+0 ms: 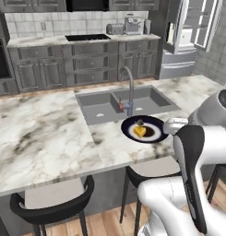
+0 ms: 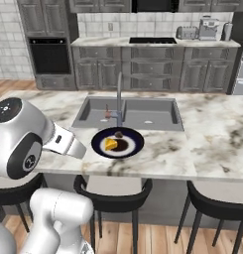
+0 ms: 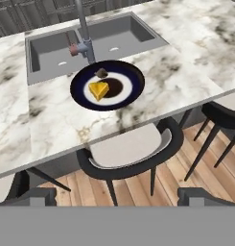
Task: Take the cheese, fish, and garlic from the fridge and place them on the plate on the dining counter to create an appetizer plate.
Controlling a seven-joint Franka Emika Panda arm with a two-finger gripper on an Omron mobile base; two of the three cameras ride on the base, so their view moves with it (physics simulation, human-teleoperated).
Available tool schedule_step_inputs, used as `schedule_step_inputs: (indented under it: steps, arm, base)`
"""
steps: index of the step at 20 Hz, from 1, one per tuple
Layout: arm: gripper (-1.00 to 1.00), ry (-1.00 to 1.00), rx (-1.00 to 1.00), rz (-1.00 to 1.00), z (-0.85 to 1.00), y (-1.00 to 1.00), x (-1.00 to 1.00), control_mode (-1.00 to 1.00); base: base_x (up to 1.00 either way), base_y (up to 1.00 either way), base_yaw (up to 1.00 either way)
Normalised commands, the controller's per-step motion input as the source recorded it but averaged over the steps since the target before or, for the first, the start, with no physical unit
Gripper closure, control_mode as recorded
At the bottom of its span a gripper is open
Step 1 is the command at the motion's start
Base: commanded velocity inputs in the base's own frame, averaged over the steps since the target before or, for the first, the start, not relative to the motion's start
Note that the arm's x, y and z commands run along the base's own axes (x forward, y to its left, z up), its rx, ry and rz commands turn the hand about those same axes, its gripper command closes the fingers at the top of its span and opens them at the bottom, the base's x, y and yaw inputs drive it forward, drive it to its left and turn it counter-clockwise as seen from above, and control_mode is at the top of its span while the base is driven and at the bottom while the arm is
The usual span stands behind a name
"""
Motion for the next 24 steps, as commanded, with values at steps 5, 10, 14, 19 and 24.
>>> schedule_step_inputs:
  steps: [5,10,14,19,24]
  arm:
    - [-1.0,0.0,0.0,0.0,0.0,0.0,0.0,1.0]
    - [-1.0,0.0,0.0,0.0,0.0,0.0,0.0,1.0]
    - [-1.0,0.0,0.0,0.0,0.0,0.0,0.0,1.0]
    - [-1.0,0.0,0.0,0.0,0.0,0.0,0.0,1.0]
    - [-1.0,0.0,0.0,0.0,0.0,0.0,0.0,1.0]
  base:
    - [-0.43,-0.8,0.0]
    - [-0.29,-0.99,0.0]
    - [0.0,-1.0,0.0]
    - [-0.06,-1.0,0.0]
    - [-0.01,-1.0,0.0]
